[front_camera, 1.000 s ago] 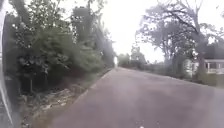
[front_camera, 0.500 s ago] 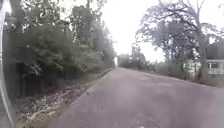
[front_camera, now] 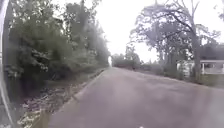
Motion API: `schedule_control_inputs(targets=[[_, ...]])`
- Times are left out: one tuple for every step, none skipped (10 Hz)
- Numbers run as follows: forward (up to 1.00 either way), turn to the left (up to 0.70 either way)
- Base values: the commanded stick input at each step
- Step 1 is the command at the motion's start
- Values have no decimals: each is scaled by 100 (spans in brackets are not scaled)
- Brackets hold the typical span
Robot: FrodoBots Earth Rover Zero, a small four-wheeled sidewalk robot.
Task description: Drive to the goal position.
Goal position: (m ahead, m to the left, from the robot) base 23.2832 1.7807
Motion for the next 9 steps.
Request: schedule_control_inputs(targets=[[70,1],[70,1],[70,1],[70,0],[70,-3],[70,-5],[70,-30],[70,-12],[70,-6]])
